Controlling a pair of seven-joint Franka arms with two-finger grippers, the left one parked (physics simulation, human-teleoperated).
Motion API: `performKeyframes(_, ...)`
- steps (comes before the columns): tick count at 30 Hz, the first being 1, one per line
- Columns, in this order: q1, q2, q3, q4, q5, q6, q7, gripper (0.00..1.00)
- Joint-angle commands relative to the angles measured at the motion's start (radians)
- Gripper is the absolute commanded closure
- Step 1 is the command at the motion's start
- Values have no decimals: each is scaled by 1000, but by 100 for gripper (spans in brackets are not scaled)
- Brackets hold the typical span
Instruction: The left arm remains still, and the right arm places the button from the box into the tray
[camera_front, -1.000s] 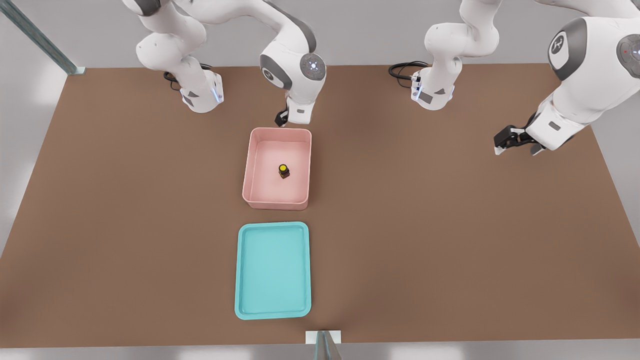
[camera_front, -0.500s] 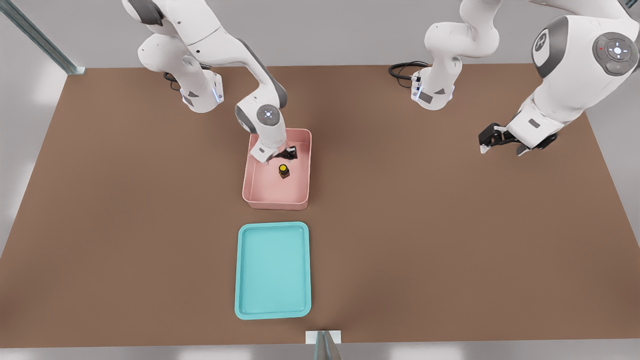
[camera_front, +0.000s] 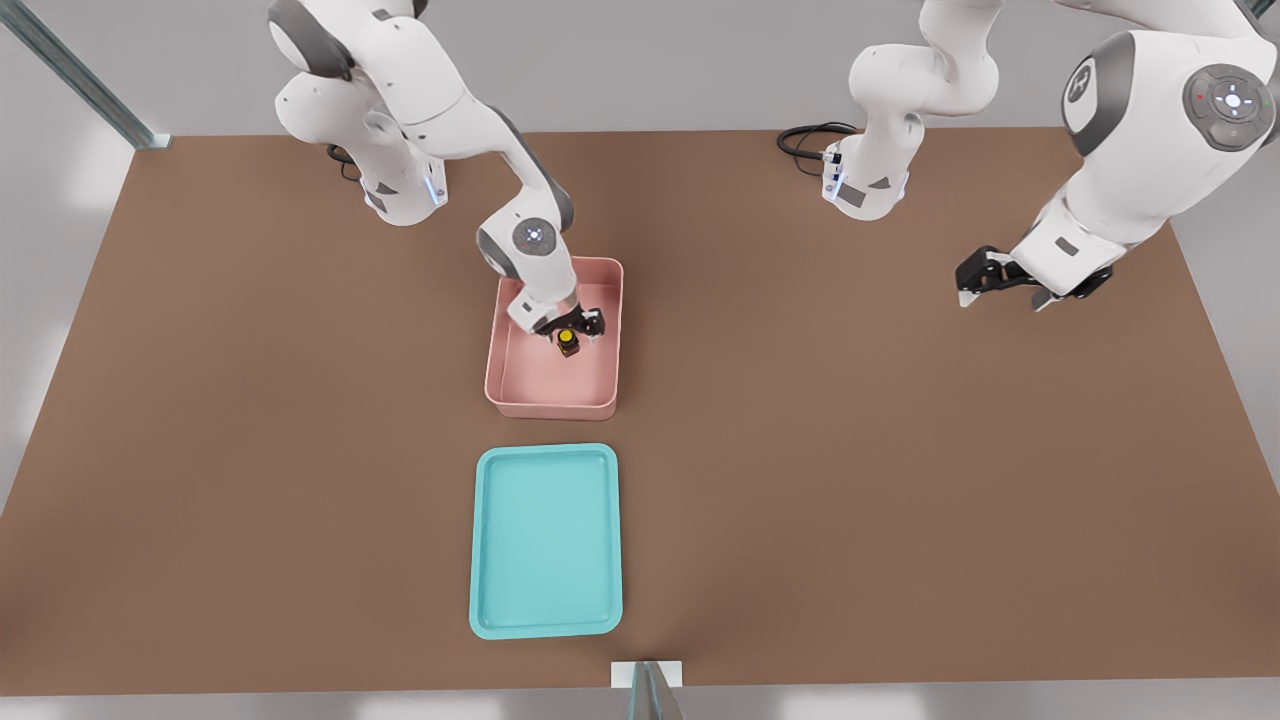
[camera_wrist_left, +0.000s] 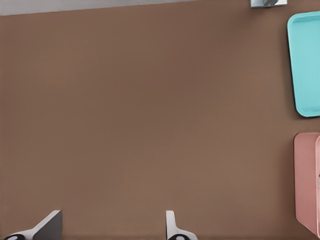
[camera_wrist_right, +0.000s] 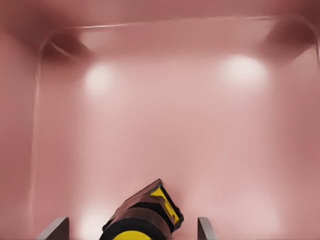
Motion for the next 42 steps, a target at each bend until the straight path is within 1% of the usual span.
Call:
performKeyframes(1,1,9,1,0,-2,53,102,10)
performKeyframes(2,-1,9,1,0,-3,51,97,23)
performKeyframes(3,-6,9,1,3,-3,51,97,33)
performKeyframes(4,-18,-2,0,5,-2,46,61,33)
performKeyframes(6,-30,-3,-2,8,-2,46,42,41)
performKeyframes(7,-36,-3,-2,11,-2,45,41,42)
performKeyframes(8,-38,-2,-3,14,-2,45,38,47)
performKeyframes(10,-41,-3,-5,31,0,39,44,48)
performKeyframes(12,-52,-28,-5,166,4,-157,41,48)
performKeyframes(14,-64,-26,-10,250,4,-225,38,48)
performKeyframes(15,-88,-25,-10,285,4,-237,15,48)
performKeyframes(18,-214,15,-10,426,9,-309,-157,47)
performKeyframes(19,-277,58,-8,502,11,-343,-248,47)
performKeyframes(20,-329,105,12,577,9,-361,-288,47)
performKeyframes(21,-358,191,21,683,9,-368,-320,47)
performKeyframes(22,-366,271,24,770,11,-368,-326,47)
performKeyframes(23,-383,351,49,862,18,-368,-328,47)
performKeyframes(24,-386,418,50,942,18,-366,-338,47)
performKeyframes(25,-401,474,59,1005,35,-366,-392,47)
performKeyframes(26,-406,495,66,1037,40,-366,-390,47)
performKeyframes(27,-423,498,82,1042,40,-366,-397,29)
performKeyframes(28,-440,500,89,1046,40,-369,-436,0)
performKeyframes(29,-443,500,89,1054,40,-385,-447,0)
performKeyframes(30,-449,509,90,1111,40,-466,-449,0)
performKeyframes(31,-460,507,99,1112,40,-477,-482,0)
performKeyframes(32,-463,484,130,1181,56,-647,-484,0)
performKeyframes(33,-454,342,145,1252,76,-923,-484,0)
performKeyframes(34,-458,192,138,1235,29,-1105,-577,0)
performKeyframes(35,-498,64,139,1180,-138,-1205,-827,0)
performKeyframes(36,-541,-39,89,1103,-124,-1231,-990,0)
performKeyframes(37,-558,-94,-11,1077,-121,-1251,-1108,0)
performKeyframes(38,-682,-99,-8,1095,-74,-1316,-1177,0)
performKeyframes(40,-708,-92,-8,1117,-60,-1371,-1184,0)
performKeyframes(41,-763,-62,-10,1118,-25,-1359,-1183,0)
performKeyframes(42,-722,-30,-14,1132,-32,-1316,-1167,0)
